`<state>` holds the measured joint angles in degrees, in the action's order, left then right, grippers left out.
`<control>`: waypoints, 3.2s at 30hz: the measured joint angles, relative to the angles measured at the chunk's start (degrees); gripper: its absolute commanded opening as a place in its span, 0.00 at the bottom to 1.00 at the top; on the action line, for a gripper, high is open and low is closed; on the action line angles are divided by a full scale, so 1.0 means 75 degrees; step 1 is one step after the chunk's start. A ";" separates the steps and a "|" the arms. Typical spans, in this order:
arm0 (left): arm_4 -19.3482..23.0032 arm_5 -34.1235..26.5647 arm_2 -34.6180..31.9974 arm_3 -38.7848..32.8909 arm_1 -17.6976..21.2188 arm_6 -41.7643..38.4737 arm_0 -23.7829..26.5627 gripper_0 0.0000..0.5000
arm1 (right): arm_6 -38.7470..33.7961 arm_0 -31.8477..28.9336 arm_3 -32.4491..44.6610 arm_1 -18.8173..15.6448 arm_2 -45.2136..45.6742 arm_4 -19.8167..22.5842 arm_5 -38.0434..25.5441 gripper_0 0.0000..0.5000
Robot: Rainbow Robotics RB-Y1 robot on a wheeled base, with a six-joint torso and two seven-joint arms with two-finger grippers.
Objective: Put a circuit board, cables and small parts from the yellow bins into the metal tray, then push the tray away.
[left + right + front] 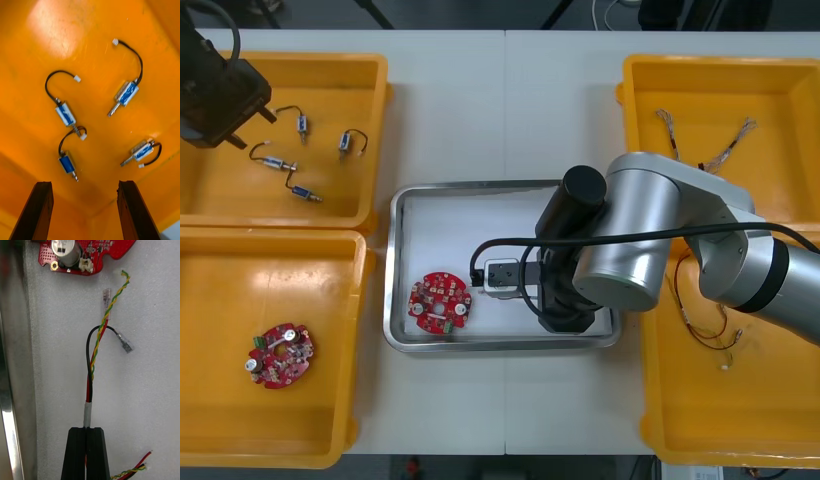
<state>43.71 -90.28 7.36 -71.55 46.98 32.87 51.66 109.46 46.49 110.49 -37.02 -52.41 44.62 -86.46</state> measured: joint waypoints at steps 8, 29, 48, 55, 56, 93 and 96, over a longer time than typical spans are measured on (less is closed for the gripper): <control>-0.0471 0.0932 0.0127 0.0800 -0.0277 0.0000 0.0059 1.00 | 0.0000 0.0000 -0.0192 0.0000 -0.0117 0.0001 0.0003 1.00; -0.0971 0.2357 0.0994 0.2109 -0.0681 0.0000 0.0103 1.00 | 0.0000 -0.0002 0.0507 0.0235 0.1094 0.0096 -0.1810 1.00; -0.1159 0.3057 0.1304 0.2797 -0.0840 0.0000 0.0125 1.00 | -0.0210 -0.0618 0.2265 0.0453 0.3949 0.0010 -0.3115 1.00; -0.1159 0.3062 0.1405 0.2799 -0.0843 0.0000 0.0190 0.00 | -0.0239 -0.1056 0.2623 0.0372 0.5165 -0.0020 -0.3116 1.00; -0.1159 0.3062 0.1406 0.2801 -0.0844 0.0000 0.0190 0.00 | -0.0255 -0.1119 0.2646 0.0340 0.5349 -0.0020 -0.3116 1.00; -0.0462 -0.1081 0.0313 -0.0829 -0.0565 0.0597 0.0154 0.00 | -0.2752 -0.0800 -0.0972 0.0100 0.7877 -0.2015 -0.3116 1.00; -0.0134 -0.1381 0.0313 -0.1593 -0.0564 0.0597 0.0063 0.00 | -0.3376 -0.0421 -0.1619 0.0167 0.7972 -0.2250 -0.3116 1.00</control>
<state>42.71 -100.63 9.70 -83.50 42.75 37.35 52.13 84.14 43.33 98.35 -35.77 7.39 27.74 -109.83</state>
